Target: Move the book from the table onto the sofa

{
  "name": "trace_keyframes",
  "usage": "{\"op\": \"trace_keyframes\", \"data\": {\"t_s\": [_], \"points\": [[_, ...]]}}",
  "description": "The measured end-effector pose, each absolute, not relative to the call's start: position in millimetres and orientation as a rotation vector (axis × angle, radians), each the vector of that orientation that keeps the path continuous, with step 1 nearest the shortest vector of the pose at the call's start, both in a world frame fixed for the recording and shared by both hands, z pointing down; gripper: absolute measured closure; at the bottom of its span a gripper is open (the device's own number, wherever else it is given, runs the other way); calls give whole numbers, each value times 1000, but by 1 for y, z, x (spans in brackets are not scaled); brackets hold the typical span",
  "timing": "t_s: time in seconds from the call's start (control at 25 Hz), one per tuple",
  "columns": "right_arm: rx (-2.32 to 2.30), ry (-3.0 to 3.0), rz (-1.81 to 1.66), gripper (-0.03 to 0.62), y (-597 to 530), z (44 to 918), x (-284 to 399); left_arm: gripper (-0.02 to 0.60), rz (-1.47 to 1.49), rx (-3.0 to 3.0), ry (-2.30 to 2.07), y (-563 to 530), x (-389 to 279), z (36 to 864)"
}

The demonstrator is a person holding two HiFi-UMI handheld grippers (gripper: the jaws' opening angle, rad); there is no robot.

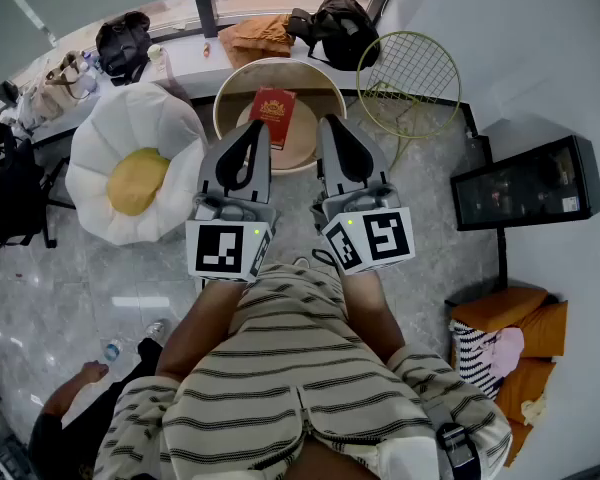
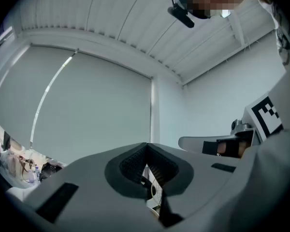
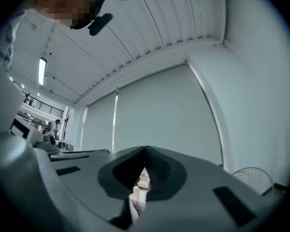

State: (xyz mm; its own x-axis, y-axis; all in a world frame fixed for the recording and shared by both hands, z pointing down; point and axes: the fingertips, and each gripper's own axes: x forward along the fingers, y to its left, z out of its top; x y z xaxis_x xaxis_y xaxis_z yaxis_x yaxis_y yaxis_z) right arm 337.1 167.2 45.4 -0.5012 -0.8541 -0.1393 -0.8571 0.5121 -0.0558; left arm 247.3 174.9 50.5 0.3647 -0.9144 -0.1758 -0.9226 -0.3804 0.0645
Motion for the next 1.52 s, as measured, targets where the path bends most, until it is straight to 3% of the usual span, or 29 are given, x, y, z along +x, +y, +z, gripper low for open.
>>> {"op": "trace_keyframes", "data": {"t_s": [1.16,1.52], "points": [[-1446,2579,-31,580,174,53,428,575,231,-2464,1882,189,321,59],[-1480,2577,-129,580,149,80,429,575,167,-2472,1938,169,312,85]]}}
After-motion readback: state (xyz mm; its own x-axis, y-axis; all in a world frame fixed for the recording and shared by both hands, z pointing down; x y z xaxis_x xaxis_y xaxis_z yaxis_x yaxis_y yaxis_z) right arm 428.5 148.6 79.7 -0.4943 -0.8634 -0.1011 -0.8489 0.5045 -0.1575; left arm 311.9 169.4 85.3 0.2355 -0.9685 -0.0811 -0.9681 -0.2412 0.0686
